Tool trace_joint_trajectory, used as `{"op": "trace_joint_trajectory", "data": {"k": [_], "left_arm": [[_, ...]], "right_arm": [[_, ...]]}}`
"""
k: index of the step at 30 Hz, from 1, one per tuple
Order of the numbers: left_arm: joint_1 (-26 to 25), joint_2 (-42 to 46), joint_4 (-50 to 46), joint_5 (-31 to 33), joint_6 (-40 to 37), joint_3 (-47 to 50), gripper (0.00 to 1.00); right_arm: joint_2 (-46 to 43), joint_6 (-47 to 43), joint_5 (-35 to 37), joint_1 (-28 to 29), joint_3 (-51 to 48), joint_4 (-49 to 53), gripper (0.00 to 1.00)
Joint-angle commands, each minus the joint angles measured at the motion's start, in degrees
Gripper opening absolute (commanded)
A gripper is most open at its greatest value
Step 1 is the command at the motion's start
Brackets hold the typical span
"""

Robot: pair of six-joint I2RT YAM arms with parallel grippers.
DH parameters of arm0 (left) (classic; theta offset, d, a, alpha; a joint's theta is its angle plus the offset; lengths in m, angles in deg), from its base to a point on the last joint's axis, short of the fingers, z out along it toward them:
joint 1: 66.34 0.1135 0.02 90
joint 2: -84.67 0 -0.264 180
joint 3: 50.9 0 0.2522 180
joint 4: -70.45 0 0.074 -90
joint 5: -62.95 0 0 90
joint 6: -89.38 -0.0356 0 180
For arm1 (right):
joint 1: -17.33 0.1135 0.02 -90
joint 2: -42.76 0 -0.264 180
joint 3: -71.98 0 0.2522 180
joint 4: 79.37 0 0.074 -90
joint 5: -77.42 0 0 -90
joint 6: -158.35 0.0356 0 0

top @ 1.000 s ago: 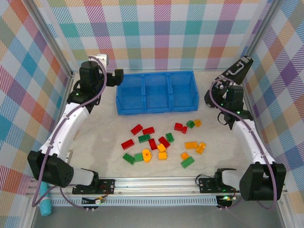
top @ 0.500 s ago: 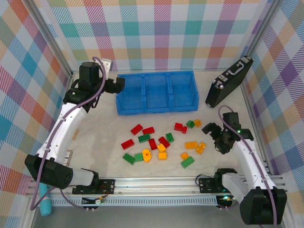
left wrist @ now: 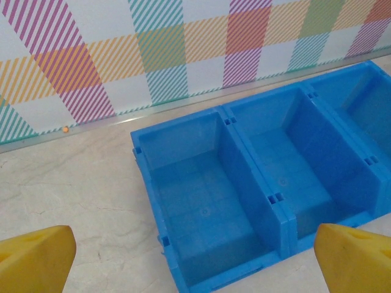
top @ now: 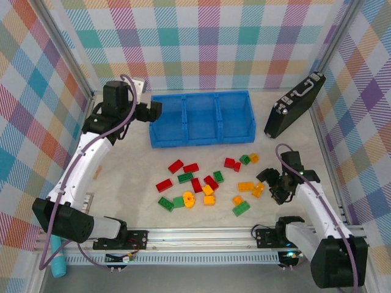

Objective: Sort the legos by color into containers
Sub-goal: Pick up the lego from the bottom-right of the table.

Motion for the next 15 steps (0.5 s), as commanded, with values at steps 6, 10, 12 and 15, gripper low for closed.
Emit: {"op": "trace_joint_trajectory", "data": {"k": [6,10,12,15], "left_arm": [[-0.22,0.88,0.18,-0.28,-0.7,0.84,1.0],[-0.22,0.83,0.09,-0.3,-0.79,0.85,1.0],[-0.22,0.83,0.01,-0.19,-0.76,0.93,1.0],[-0.29,0.96,0.05,-0.01,-0.87,1.01,1.0]], "right_arm": [[4.97,-0.11,2.55,3.41,0.25,-2.72,0.78],[7.81,-0.2,3.61,4.55,0.74,-3.8,0.77],[9.01,-0.04,4.16,4.88,0.81,-4.1,0.76],[10.15,0.64,5.46,5.06,0.68,-4.42,0.76]]}}
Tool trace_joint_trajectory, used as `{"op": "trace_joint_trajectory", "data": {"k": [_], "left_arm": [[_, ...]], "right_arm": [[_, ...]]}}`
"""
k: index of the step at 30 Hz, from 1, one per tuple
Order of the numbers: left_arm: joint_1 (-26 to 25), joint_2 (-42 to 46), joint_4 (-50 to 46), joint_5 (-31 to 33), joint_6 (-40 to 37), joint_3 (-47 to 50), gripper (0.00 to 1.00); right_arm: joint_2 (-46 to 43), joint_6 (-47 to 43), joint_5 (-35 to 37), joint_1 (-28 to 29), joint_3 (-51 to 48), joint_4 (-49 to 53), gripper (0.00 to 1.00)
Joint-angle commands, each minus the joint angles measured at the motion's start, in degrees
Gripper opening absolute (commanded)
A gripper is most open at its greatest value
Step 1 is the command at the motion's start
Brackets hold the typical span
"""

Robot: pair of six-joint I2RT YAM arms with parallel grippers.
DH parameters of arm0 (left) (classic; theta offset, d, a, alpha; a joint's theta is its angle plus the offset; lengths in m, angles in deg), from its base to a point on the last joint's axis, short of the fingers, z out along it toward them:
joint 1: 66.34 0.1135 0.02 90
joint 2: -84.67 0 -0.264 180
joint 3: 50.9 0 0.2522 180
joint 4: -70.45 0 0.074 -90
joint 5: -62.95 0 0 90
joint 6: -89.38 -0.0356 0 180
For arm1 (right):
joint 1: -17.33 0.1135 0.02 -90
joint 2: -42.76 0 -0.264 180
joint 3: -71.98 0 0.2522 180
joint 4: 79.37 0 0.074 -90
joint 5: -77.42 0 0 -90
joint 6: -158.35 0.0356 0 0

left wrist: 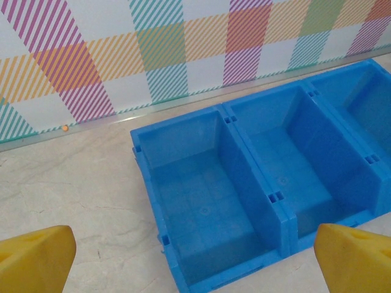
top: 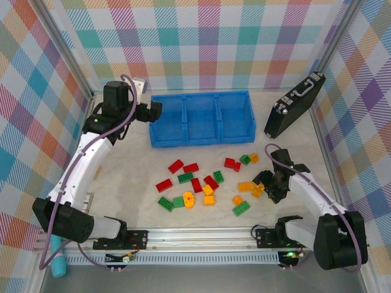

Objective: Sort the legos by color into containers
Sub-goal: Pick up the lego from the bottom-right of the table.

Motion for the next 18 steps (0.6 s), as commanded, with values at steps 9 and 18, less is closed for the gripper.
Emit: {"op": "trace_joint_trajectory", "data": {"k": [9,18], "left_arm": [[-0.21,3.07,0.94,1.05,-1.29,2.21,1.0],[-0.31,1.93,0.31,0.99,-1.29,1.81,1.0]], "right_arm": [[4.34,0.33,1.36,0.54,0.64,-3.94,0.76],[8.67,-1.1,1.68,1.01,1.91,-5.2,0.69]]}}
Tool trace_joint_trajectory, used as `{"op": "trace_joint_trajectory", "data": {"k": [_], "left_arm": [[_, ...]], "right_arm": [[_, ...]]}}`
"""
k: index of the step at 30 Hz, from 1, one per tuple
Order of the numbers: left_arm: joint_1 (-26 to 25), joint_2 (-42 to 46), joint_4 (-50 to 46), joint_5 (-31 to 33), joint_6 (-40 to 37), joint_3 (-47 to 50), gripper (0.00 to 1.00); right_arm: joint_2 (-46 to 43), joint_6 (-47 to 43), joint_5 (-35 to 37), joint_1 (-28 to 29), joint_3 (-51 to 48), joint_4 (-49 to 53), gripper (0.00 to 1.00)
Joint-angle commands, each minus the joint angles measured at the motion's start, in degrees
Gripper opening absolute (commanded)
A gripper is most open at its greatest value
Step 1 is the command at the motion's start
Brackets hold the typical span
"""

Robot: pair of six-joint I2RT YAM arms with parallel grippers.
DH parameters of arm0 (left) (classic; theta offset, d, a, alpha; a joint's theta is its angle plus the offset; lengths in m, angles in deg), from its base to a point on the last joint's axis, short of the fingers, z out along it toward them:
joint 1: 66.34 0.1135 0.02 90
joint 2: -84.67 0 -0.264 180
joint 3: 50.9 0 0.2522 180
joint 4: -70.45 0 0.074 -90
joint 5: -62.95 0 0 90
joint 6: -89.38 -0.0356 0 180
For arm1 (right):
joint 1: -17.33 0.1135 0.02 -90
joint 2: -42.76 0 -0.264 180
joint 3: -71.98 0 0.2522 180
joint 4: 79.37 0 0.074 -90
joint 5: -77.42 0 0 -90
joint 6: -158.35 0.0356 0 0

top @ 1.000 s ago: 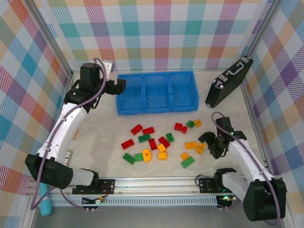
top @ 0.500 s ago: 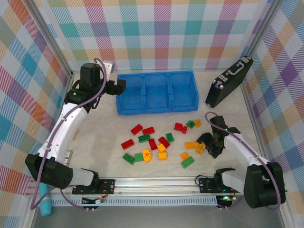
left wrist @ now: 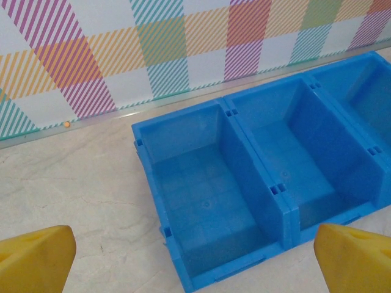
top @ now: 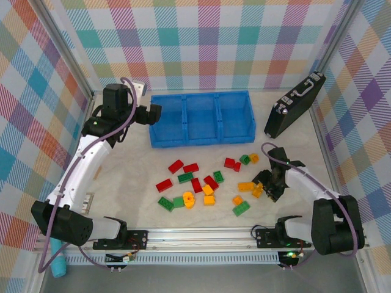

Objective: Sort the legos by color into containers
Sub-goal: Pick up the lego from the bottom-right of the table.

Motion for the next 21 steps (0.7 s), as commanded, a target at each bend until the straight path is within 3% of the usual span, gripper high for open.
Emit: {"op": "trace_joint_trajectory", "data": {"k": [1,13,21], "left_arm": [[-0.27,0.36,0.27,0.89,-0.8,0.01,1.0],[-0.27,-0.74,0.17,1.29,-1.02,0.28,1.0],[-0.27,-0.74,-0.07,1.85,-1.42,0.32,1.0]], "right_arm": [[2.25,-0.95,0.22,0.76,1.32,-1.91,0.67],[7.51,-1.39,1.49,2.85,2.18,-2.88,0.41],[8.23,-4.88,3.67,2.98,8.15,-0.13,0.33]]}}
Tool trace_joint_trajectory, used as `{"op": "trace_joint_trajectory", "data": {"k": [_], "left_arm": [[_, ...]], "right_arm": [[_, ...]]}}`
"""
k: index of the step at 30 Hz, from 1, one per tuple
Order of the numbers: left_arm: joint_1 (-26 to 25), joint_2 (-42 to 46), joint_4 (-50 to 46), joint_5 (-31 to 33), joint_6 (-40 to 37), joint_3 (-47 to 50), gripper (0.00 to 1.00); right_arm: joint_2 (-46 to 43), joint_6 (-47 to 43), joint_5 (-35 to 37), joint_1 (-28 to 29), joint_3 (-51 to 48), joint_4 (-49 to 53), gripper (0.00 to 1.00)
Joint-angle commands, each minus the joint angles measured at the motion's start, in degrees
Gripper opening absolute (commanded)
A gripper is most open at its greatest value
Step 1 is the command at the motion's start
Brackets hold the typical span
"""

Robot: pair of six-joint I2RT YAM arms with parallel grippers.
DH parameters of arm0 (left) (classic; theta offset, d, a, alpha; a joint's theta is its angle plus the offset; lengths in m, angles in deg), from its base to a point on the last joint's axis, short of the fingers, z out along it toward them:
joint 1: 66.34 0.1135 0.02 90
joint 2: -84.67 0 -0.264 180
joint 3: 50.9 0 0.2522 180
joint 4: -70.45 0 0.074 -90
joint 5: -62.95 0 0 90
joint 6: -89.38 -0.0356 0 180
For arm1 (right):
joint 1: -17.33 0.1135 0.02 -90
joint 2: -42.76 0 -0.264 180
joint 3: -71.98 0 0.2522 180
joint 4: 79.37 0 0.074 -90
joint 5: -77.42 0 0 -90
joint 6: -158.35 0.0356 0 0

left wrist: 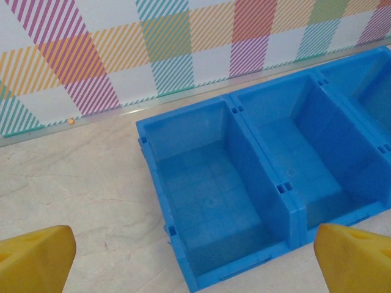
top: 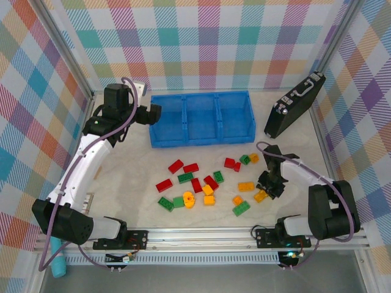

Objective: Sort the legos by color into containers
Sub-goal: Pick up the lego from the bottom-right of the table, then place the lego in the container.

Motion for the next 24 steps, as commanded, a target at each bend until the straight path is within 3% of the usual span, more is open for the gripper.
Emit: {"op": "trace_joint_trajectory", "data": {"k": [1,9,14,19,24], "left_arm": [[-0.29,-0.03,0.0,0.89,-1.12,0.43,1.0],[-0.27,0.24,-0.08,1.61,-1.65,0.5,1.0],[-0.27,0.33,-0.25,2.19,-1.99,0.45,1.0],[-0.27,0.25,-0.33,3.23,-2.5,0.38,1.0],[-0.68,-0.44,-1.93,4.95,-3.23,-0.24,1.0]], "right_arm": [[1.21,-3.67,-0.37,0.78,4.98,-5.27,0.33],[5.04,-13.44,3.78,0.77,22.56,-1.6,0.31],[12.2,-21.94,6.93,0.73,36.9,-3.69,0.31],[20.0,-27.69,7.94,1.38,46.98,-10.35,0.31],[24.64,-34.1,8.43,3.59,48.31,-23.26,0.31]]}}
